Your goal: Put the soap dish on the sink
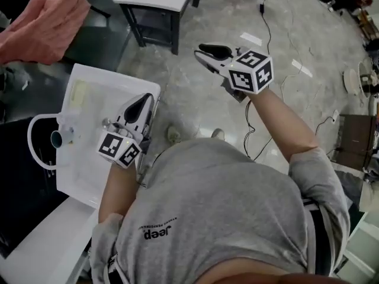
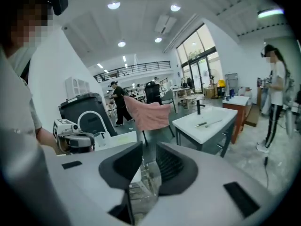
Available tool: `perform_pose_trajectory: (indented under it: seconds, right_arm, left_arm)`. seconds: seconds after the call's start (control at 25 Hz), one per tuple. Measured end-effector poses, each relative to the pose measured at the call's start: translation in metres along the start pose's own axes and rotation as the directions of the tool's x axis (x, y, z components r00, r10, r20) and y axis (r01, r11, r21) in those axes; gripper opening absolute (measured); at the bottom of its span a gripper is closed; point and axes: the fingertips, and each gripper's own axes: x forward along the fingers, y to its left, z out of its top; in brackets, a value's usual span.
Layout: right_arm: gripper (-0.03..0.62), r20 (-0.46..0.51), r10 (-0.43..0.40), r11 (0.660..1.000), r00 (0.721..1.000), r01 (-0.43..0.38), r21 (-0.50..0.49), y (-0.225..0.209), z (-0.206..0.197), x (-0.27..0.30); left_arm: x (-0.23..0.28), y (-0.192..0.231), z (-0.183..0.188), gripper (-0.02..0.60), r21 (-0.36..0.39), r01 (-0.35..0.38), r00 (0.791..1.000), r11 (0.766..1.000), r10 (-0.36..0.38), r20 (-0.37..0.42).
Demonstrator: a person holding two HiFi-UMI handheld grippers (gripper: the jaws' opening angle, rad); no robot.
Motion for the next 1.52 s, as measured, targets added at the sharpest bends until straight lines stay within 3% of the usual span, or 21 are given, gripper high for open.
perform_pose_trajectory:
  seconds: [0.24, 0.48, 0.72, 0.96, 1.16, 1.36, 1.52]
  right_arm:
    - [0.089, 0.107, -0.116, 0.99, 0.988, 0.106, 0.092, -0.03, -0.063, -0.166]
    - [0.053, 0.166, -0.241, 0.957, 0.956, 0.206, 0.203, -0.048, -0.124, -0.295]
    - [0.052, 0.202, -0.357, 0.917, 0.912, 0.3, 0.264, -0.053, -0.168, -0.378]
    - [0.052, 0.222, -0.451, 0.867, 0.865, 0.365, 0.339, -0.051, -0.191, -0.403]
    - [0.052, 0.22, -0.463, 0.858, 0.859, 0.372, 0.355, -0.047, -0.194, -0.396]
    - [0.051, 0.221, -0.454, 0.864, 0.863, 0.366, 0.346, -0.046, -0.185, -0.388]
    - [0.051, 0.219, -0.444, 0.871, 0.869, 0.361, 0.333, -0.05, -0.178, -0.381]
  left_arm:
    - [0.101, -0.101, -0.003, 0.014, 0.053, 0.182, 0.982, 0.982, -0.179, -0.059]
    - [0.183, -0.199, -0.018, 0.014, 0.063, 0.327, 0.941, 0.943, -0.319, -0.116]
    - [0.227, -0.264, -0.038, 0.014, 0.059, 0.447, 0.884, 0.893, -0.431, -0.18]
    - [0.236, -0.291, -0.049, 0.014, 0.076, 0.522, 0.837, 0.849, -0.494, -0.236]
    - [0.239, -0.295, -0.054, 0.014, 0.065, 0.551, 0.817, 0.832, -0.522, -0.244]
    - [0.239, -0.295, -0.05, 0.014, 0.056, 0.556, 0.816, 0.829, -0.533, -0.223]
    - [0.238, -0.284, -0.049, 0.014, 0.049, 0.539, 0.829, 0.841, -0.518, -0.21]
